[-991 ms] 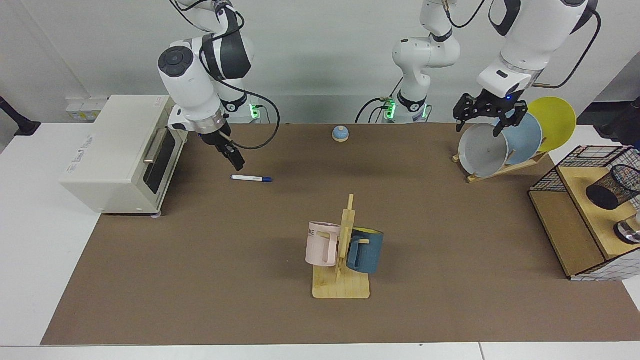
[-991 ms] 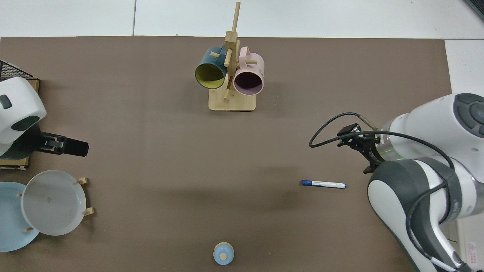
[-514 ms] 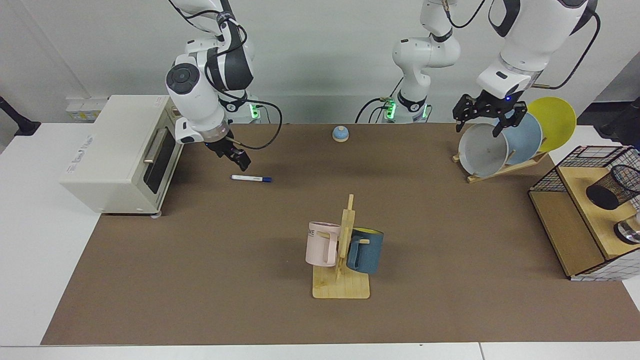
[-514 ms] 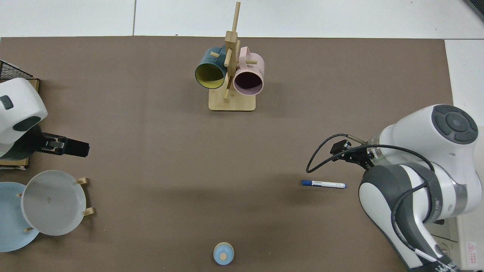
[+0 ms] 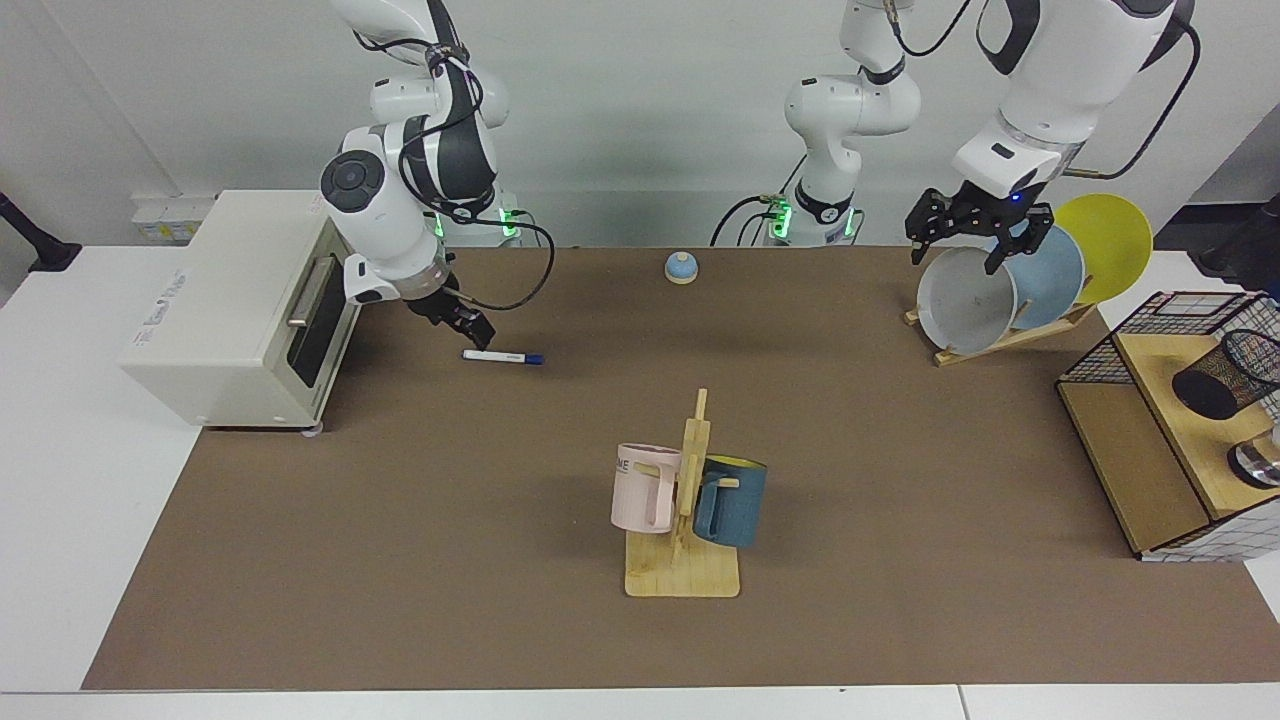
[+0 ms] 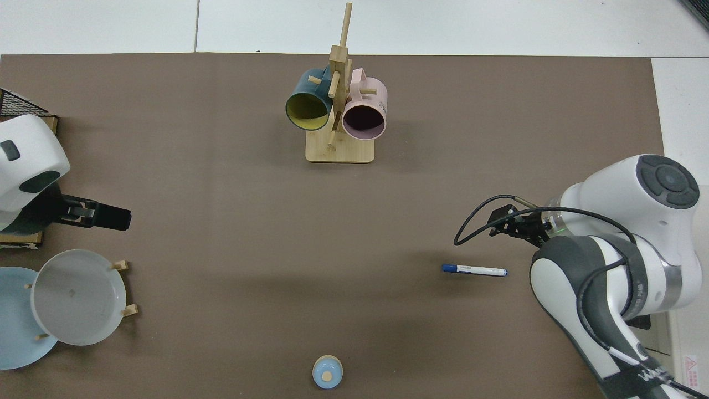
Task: Put markers into pen holder
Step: 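Move the right gripper over the blue-capped white marker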
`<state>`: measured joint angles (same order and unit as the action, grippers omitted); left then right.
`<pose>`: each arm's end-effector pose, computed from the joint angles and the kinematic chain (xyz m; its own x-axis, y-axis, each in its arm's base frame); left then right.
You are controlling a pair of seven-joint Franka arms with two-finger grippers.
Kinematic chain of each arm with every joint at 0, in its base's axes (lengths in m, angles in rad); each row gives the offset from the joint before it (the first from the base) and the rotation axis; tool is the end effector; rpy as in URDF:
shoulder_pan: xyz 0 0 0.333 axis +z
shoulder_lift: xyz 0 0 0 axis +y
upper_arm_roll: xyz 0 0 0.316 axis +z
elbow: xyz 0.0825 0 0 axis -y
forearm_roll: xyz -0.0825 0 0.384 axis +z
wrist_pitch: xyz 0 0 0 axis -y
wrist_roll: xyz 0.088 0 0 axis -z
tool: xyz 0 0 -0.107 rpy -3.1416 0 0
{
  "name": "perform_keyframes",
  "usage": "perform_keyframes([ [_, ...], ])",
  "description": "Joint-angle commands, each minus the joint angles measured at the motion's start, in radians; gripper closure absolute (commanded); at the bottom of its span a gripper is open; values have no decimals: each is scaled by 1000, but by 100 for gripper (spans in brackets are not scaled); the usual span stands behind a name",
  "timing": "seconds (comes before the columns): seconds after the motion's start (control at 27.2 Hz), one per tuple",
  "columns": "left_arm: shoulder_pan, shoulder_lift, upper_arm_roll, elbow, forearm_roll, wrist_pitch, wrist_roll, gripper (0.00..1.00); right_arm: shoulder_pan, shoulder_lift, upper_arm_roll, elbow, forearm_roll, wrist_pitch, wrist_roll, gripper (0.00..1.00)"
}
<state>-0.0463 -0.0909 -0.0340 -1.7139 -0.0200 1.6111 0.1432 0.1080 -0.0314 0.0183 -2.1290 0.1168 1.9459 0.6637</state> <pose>0.5261 -0.0452 0.6095 0.9753 -0.2207 -0.0094 -0.2205 -0.9752 0.0184 0.5119 0.0729 0.4110 0.8170 -0.5470 -0.1824 -0.5539 -0.8324 0.0155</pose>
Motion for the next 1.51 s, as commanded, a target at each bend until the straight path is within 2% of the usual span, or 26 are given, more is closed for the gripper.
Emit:
perform_keyframes([
  [0.0, -4, -24, 8, -27, -9, 4, 15, 0, -19, -4, 8, -37, 20, 13, 16, 0],
  [0.15, -4, -24, 8, -27, -9, 4, 15, 0, -82, 1, 9, -16, 29, -59, 4, 0],
  [0.29, -4, -24, 8, -27, -9, 4, 15, 0, -143, 21, 9, 9, 30, -53, -45, 0],
  [0.4, -4, -24, 8, -27, -9, 6, 15, 0, -125, 15, 9, 3, 30, -59, -90, 0],
  [0.7, -4, -24, 8, -35, -9, 9, 18, 0, -59, 4, 8, -17, 27, -31, 94, 0],
  [0.95, -3, -24, 8, -36, -9, 10, 18, 0, 18, 4, 8, -23, -2, -31, 105, 0],
  [1.06, -3, -24, 8, -35, -9, 10, 19, 0, 35, 19, 9, 21, 10, -31, 102, 0],
  [1.25, -3, -24, 8, -36, -9, 6, 19, 0, 36, 45, 9, 156, 34, -38, 91, 0],
  [1.36, -3, -24, 8, -36, -9, 4, 19, 0, 32, 27, 9, 185, 35, -48, 91, 0],
  [1.47, -3, -24, 8, -36, -9, 4, 19, 0, 45, 1, 11, 152, 34, -41, 77, 0],
])
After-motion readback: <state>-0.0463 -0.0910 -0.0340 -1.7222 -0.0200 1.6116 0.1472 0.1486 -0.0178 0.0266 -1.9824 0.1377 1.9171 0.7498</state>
